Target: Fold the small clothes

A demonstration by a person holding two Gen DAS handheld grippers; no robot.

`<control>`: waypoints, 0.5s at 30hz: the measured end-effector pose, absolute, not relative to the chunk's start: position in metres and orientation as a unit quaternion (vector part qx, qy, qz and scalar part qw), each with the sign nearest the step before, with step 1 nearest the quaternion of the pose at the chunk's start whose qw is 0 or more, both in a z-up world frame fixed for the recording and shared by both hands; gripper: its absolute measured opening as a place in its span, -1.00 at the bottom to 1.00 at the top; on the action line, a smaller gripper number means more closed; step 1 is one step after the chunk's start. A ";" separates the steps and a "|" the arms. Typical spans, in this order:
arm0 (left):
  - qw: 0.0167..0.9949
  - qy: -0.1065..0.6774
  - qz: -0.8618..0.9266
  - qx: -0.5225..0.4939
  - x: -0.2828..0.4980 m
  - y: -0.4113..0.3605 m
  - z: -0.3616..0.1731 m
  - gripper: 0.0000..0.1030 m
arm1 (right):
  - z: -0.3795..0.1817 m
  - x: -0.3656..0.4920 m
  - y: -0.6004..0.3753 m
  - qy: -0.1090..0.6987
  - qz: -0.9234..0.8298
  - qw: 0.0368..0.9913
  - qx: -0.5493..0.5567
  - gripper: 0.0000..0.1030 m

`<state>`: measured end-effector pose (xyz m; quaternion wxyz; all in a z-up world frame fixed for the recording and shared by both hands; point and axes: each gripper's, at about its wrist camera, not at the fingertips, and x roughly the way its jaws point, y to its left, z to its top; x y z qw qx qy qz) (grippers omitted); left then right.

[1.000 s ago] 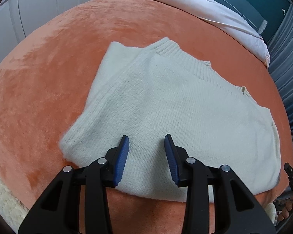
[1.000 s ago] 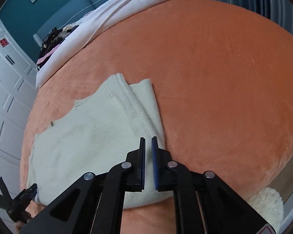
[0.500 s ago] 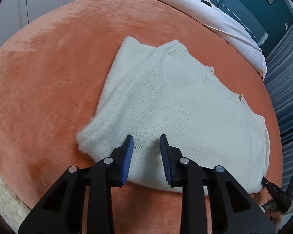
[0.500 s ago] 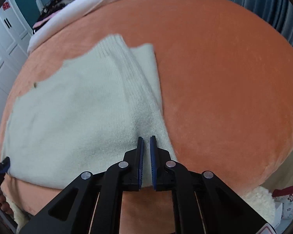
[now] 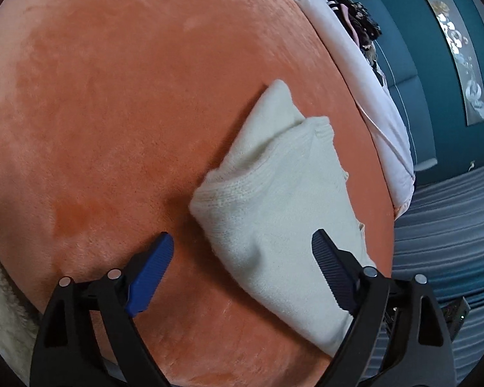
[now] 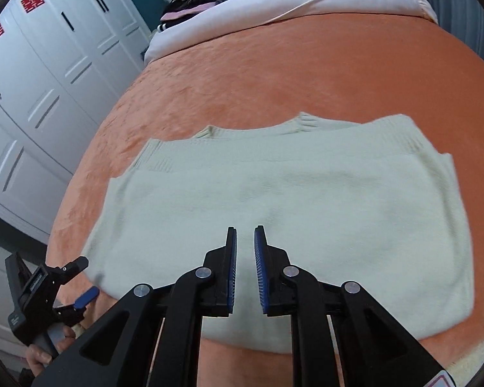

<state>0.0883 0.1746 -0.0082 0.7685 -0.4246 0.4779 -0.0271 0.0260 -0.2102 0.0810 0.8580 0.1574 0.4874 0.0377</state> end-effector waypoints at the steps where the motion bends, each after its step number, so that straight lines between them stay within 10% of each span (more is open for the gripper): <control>1: 0.766 0.473 -0.025 -0.434 0.090 0.175 -0.010 0.73 | 0.076 0.037 -0.201 0.494 0.041 0.854 0.157 -0.77; 15: 0.741 0.469 -0.042 -0.479 0.121 0.173 -0.019 0.64 | 0.055 0.095 -0.186 0.535 0.003 0.833 0.139 -0.92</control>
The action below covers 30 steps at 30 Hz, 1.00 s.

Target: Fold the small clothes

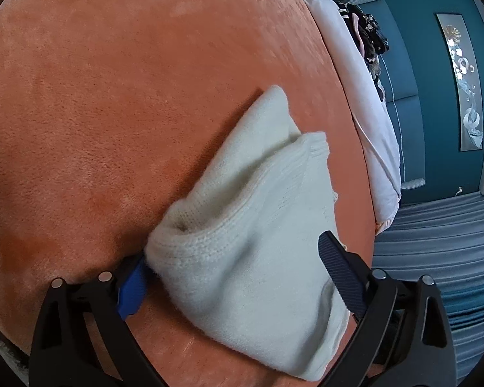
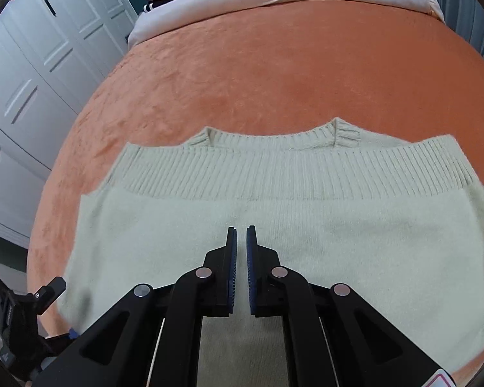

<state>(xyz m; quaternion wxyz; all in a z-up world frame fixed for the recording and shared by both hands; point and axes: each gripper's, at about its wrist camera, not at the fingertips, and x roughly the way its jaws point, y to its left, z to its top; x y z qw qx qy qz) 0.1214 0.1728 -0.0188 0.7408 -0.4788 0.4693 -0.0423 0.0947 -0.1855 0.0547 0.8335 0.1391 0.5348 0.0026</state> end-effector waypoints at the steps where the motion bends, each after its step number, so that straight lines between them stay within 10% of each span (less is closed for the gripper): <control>1: 0.736 0.469 -0.049 -0.486 0.122 0.173 -0.020 0.28 | 0.040 0.103 -0.188 0.561 -0.004 0.816 0.141 -1.00; 4: 0.713 0.473 -0.076 -0.512 0.124 0.175 -0.024 -0.57 | 0.017 0.108 -0.187 0.562 0.013 0.815 0.143 -1.00; 16: 0.837 0.374 -0.306 -0.256 0.111 0.010 0.165 -0.67 | 0.035 0.086 -0.228 0.501 0.078 0.823 0.257 -0.92; 21: 0.811 0.409 -0.388 -0.154 0.083 -0.098 0.153 -0.65 | 0.064 0.021 -0.299 0.442 0.068 0.841 0.306 -0.80; 27: 0.783 0.495 -0.365 -0.091 0.057 -0.152 0.072 -0.34 | 0.045 -0.060 -0.383 0.442 -0.023 0.824 0.353 -0.69; 29: 0.803 0.466 -0.367 -0.058 0.036 -0.142 0.076 0.13 | 0.047 -0.074 -0.394 0.432 -0.015 0.818 0.379 -0.36; 30: 0.818 0.448 -0.357 -0.040 0.026 -0.134 0.079 0.52 | 0.048 -0.078 -0.396 0.424 -0.007 0.815 0.394 0.19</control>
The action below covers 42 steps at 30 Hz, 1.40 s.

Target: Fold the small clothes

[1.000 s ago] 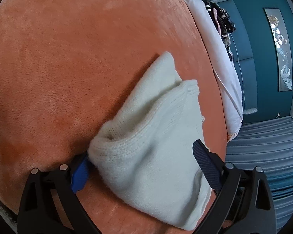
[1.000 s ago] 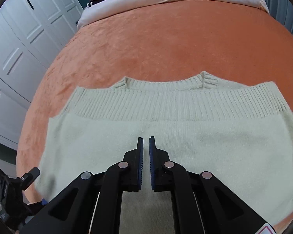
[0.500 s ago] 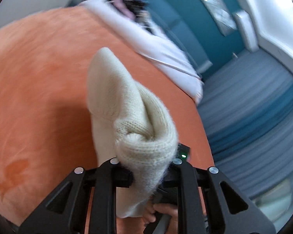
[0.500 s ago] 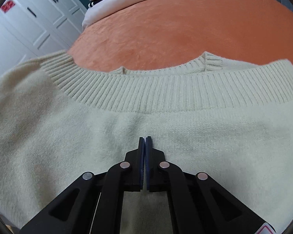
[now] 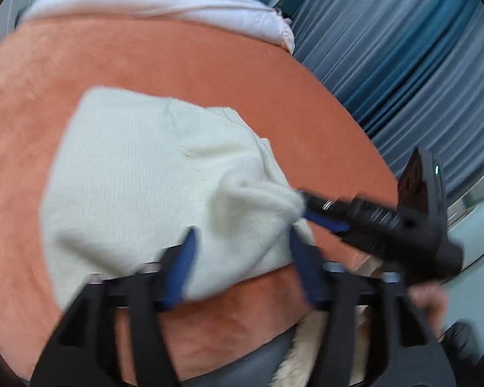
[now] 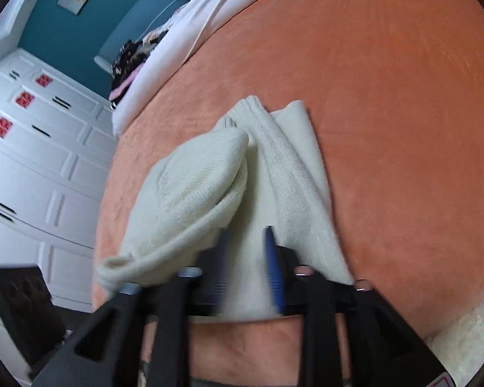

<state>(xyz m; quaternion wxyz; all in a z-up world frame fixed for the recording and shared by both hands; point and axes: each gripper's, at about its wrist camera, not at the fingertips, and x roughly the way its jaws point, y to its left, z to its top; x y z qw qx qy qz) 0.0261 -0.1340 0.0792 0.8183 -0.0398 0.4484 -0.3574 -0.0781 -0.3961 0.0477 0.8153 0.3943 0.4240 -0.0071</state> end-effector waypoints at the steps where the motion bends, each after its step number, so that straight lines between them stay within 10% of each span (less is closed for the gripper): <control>1: 0.833 0.428 -0.349 -0.023 0.017 -0.125 0.083 0.67 | 0.048 -0.079 -0.397 0.416 -0.001 0.813 0.409 0.46; 10: 0.852 0.470 -0.226 0.043 0.021 -0.077 0.040 0.75 | 0.022 -0.024 -0.355 0.486 0.059 0.749 0.446 0.56; 13: 0.852 0.474 -0.216 0.056 0.025 -0.076 0.029 0.75 | 0.037 0.003 -0.334 0.504 0.060 0.770 0.388 -0.32; 18: 0.859 0.462 -0.216 0.038 0.030 -0.074 0.036 0.74 | 0.124 -0.005 -0.346 0.375 0.137 0.838 0.372 -0.63; 27: 0.826 0.519 -0.221 0.015 0.046 -0.084 0.009 -0.30 | 0.001 -0.033 -0.404 0.448 0.024 0.789 0.420 -0.38; 31: 0.822 0.520 -0.232 0.011 0.046 -0.084 0.015 -0.47 | 0.016 -0.045 -0.399 0.427 0.043 0.796 0.428 0.28; 35: 0.820 0.522 -0.234 0.009 0.047 -0.082 0.015 -0.48 | 0.010 -0.041 -0.386 0.451 0.071 0.787 0.416 0.40; 36: 0.820 0.523 -0.234 0.009 0.048 -0.081 0.016 -0.50 | 0.012 -0.042 -0.385 0.459 0.068 0.790 0.401 0.24; 37: 0.819 0.524 -0.233 0.009 0.048 -0.081 0.015 -0.52 | 0.014 -0.044 -0.383 0.472 0.063 0.794 0.378 -0.54; 42: 0.813 0.528 -0.244 0.007 0.050 -0.075 0.023 -0.56 | 0.075 -0.061 -0.386 0.387 0.104 0.832 0.383 -0.66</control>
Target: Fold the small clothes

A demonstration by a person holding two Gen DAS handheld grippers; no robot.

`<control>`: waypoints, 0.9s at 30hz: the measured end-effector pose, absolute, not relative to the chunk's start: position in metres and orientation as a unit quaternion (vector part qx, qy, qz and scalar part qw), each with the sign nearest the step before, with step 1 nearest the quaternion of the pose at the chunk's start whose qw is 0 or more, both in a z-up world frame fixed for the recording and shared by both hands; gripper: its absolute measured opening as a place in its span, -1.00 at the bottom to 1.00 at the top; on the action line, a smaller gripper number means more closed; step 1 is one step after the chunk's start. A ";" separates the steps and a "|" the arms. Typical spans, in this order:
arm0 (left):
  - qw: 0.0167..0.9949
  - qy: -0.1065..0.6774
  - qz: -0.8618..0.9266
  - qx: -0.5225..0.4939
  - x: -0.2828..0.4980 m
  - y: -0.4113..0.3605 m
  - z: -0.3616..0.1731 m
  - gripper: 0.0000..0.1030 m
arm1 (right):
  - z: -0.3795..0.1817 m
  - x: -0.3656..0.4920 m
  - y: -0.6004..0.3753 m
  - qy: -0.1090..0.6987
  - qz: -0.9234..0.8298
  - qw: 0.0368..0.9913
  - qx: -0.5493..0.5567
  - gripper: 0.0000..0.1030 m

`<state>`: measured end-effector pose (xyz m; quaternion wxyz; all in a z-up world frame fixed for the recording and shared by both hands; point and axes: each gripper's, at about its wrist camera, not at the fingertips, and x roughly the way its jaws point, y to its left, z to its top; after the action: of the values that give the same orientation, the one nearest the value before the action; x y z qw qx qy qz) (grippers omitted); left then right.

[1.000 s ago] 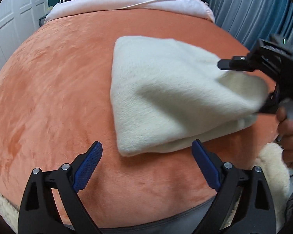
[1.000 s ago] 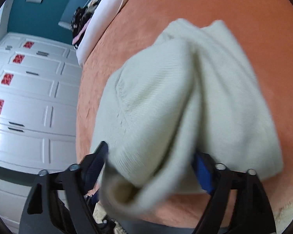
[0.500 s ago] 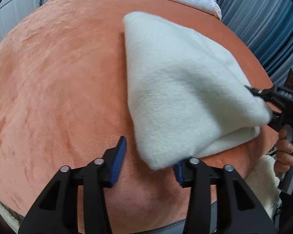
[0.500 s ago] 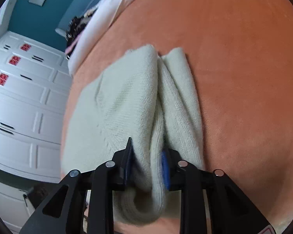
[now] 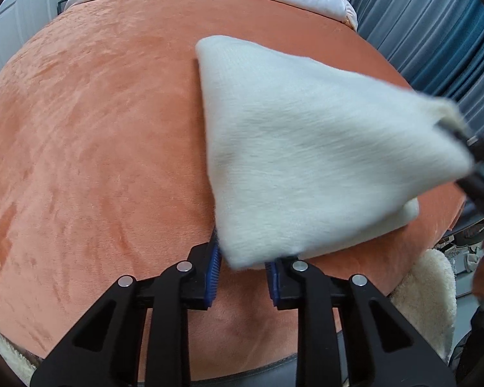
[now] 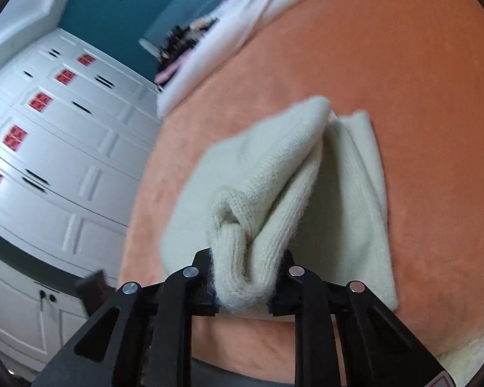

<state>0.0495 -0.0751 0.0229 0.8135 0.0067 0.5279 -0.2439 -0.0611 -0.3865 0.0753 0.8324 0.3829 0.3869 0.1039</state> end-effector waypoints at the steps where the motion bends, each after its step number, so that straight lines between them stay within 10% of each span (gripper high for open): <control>1: 0.811 0.528 -0.252 0.009 0.049 -0.076 0.024 -0.57 | 0.084 -0.070 -0.393 0.367 0.106 0.837 0.391 -0.66; 7: 0.797 0.550 -0.246 0.039 0.048 -0.092 0.003 -0.58 | -0.016 -0.074 -0.427 0.474 0.029 0.772 0.423 -0.56; 10: 0.801 0.543 -0.249 0.042 0.045 -0.091 0.006 -0.58 | 0.015 -0.088 -0.429 0.449 0.006 0.800 0.398 -0.06; 16: 0.800 0.546 -0.247 0.025 0.045 -0.087 0.004 -0.57 | 0.054 -0.092 -0.416 0.428 -0.005 0.850 0.307 0.10; 17: 0.800 0.547 -0.247 0.025 0.046 -0.086 0.003 -0.57 | 0.045 -0.089 -0.415 0.437 0.001 0.846 0.304 0.06; 19: 0.801 0.547 -0.243 0.023 0.044 -0.085 0.003 -0.55 | 0.030 -0.064 -0.399 0.477 0.008 0.828 0.295 -0.67; 27: 0.803 0.546 -0.235 0.034 0.046 -0.087 0.001 -0.43 | 0.021 -0.064 -0.402 0.484 -0.006 0.824 0.296 -0.68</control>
<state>0.0460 -0.0868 0.0010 0.8034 0.0337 0.5462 -0.2345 -0.0643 -0.4021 0.0207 0.8236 0.2957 0.4840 -0.0061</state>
